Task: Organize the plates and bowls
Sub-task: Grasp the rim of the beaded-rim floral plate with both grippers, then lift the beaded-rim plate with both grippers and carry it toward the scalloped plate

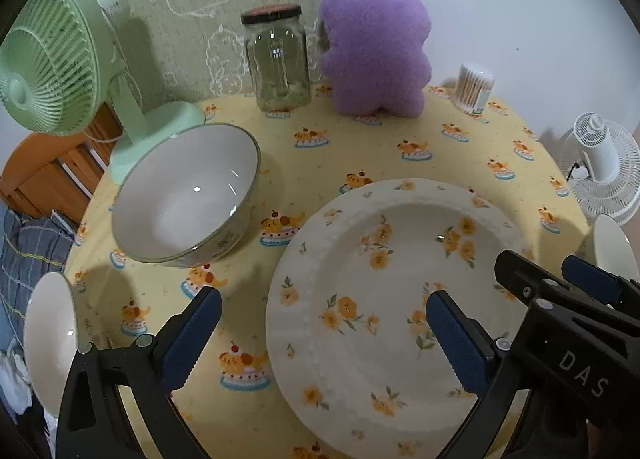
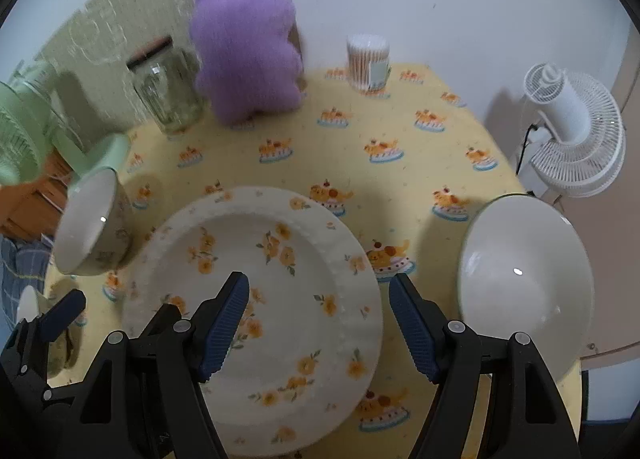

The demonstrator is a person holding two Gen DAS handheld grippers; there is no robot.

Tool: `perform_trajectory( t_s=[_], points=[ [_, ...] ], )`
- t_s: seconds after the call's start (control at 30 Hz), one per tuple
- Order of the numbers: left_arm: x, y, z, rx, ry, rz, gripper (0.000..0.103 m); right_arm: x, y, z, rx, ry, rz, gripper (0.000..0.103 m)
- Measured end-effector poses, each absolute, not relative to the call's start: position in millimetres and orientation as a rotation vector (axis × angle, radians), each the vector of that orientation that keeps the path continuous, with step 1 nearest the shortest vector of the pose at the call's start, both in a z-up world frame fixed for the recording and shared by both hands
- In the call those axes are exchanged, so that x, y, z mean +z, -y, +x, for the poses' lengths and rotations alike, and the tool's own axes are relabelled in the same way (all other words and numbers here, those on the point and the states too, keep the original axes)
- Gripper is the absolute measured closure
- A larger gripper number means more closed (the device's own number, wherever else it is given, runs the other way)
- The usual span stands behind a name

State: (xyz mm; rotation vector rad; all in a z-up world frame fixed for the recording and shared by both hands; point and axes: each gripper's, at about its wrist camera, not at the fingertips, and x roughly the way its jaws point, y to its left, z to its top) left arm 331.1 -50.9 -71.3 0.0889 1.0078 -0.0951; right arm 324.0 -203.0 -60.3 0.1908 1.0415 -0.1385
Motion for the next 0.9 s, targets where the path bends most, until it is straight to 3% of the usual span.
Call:
perform_trajectory(
  t_s=[0.9],
  points=[
    [-110,52,359,-0.089,-1.142,0.045,0.012,-93,194,372,-0.151,-1.076,0.092,0.025]
  ],
)
